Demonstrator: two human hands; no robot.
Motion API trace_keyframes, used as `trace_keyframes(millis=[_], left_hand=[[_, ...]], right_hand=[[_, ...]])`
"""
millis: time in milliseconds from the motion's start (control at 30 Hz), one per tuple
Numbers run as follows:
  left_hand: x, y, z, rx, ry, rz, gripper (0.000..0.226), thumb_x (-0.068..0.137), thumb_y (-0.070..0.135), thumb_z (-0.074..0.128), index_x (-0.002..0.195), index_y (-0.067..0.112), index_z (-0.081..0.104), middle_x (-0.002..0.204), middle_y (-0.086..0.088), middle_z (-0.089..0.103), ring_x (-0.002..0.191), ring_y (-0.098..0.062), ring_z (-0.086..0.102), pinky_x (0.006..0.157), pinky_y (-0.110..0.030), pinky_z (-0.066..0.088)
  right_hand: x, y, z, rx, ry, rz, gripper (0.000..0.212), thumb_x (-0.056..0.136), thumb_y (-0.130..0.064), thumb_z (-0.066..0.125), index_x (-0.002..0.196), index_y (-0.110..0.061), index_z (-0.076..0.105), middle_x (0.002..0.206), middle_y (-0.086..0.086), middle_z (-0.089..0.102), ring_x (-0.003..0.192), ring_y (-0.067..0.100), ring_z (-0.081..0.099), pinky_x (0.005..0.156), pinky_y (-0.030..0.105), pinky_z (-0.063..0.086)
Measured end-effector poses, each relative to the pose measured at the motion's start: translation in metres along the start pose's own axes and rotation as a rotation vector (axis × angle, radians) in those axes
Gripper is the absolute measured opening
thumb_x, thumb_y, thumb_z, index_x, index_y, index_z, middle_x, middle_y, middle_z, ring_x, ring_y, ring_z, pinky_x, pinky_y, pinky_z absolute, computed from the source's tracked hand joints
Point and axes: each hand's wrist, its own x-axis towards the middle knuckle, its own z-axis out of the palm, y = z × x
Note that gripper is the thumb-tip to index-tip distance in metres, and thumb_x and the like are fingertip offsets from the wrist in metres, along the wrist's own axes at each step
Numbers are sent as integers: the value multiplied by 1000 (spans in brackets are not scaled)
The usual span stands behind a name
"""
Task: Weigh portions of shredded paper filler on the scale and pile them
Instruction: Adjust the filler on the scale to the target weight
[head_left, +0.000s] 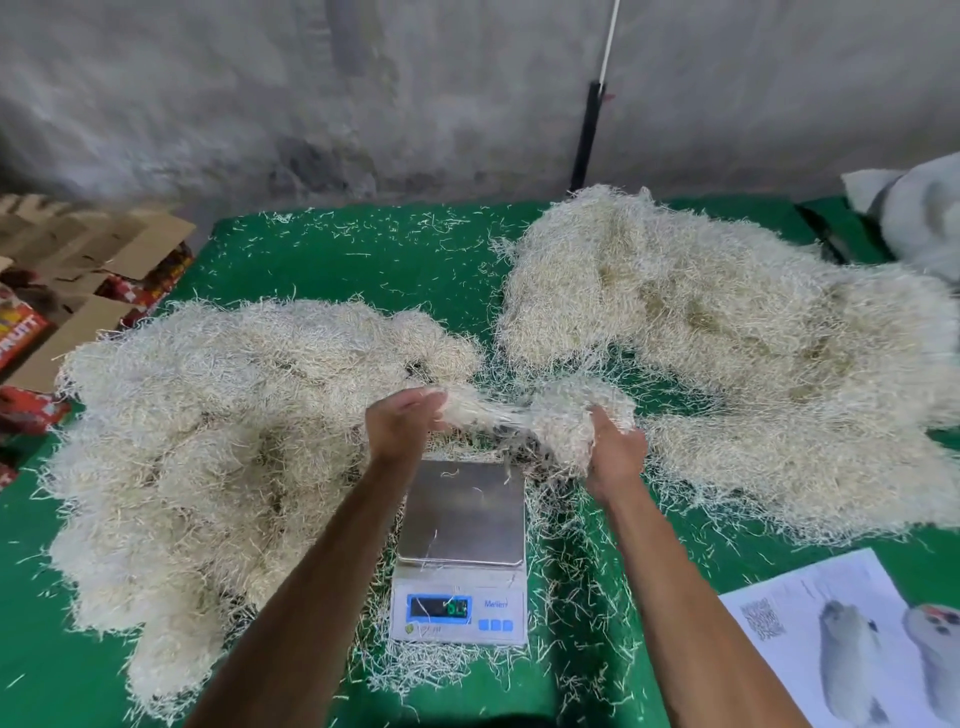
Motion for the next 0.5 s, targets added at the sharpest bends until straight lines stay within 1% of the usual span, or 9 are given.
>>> trace_keyframes(millis=[67,133,167,200,233,300,367,400,500], left_hand=[[0,-2,8,36,-44,-21,14,83,12,80,74,20,73,62,-7,72,57,-21,72,56,-32,58],[1,-8,12,83,-84,-34,9,83,14,80,80,20,74,60,-2,71,55,-14,70,51,-26,57],[6,-10,7,78,-72,-46,3,85,14,78,84,12,76,62,-2,72,56,-13,70,50,-26,56],[14,-13,-2,68,-24,-67,9,86,13,77,90,5,75,68,-5,73,60,-15,71,52,-25,56],[25,-15,-15,52,44,-97,18,86,13,77,99,0,74,78,-10,75,67,-19,73,53,-24,57],[43,-16,-34,56,141,-146,32,85,13,78,112,-3,69,93,-17,74,74,-24,73,50,-18,55],[53,-15,-29,110,111,-126,33,85,13,78,113,-2,69,97,-19,73,71,-19,71,48,-12,50],[57,-15,-21,126,84,-113,33,86,13,78,113,-3,69,99,-21,73,67,-16,68,46,-11,49],[65,-7,11,65,87,-167,37,89,9,74,124,1,64,107,-22,71,62,-14,64,41,-14,47]], right_hand=[[5,-4,-1,-43,-1,-29,101,94,-30,75,164,-10,4,164,20,28,150,37,32,124,58,23],[8,-8,-9,-137,15,-19,90,96,-30,74,159,-1,18,150,20,48,137,34,51,113,56,45],[11,-16,-17,-177,34,-23,79,96,-30,73,151,5,29,122,15,66,110,26,68,92,45,61],[16,-24,-30,-193,46,-21,66,96,-31,72,140,4,38,90,6,65,78,17,66,65,30,60],[24,-31,-43,-184,74,-33,64,96,-31,72,145,-7,39,76,-2,51,62,12,51,53,21,49],[36,-40,-69,-206,137,-40,74,97,-30,71,156,-12,30,74,-3,39,56,11,40,52,23,38],[39,-47,-77,-211,176,-31,45,98,-31,70,134,-17,47,70,0,39,43,9,46,48,20,41],[40,-47,-77,-195,178,-23,43,98,-32,70,131,-15,48,68,1,40,42,7,47,49,20,43],[43,-46,-80,-191,154,-66,87,98,-32,70,161,-3,17,87,2,52,74,16,56,73,29,49]])
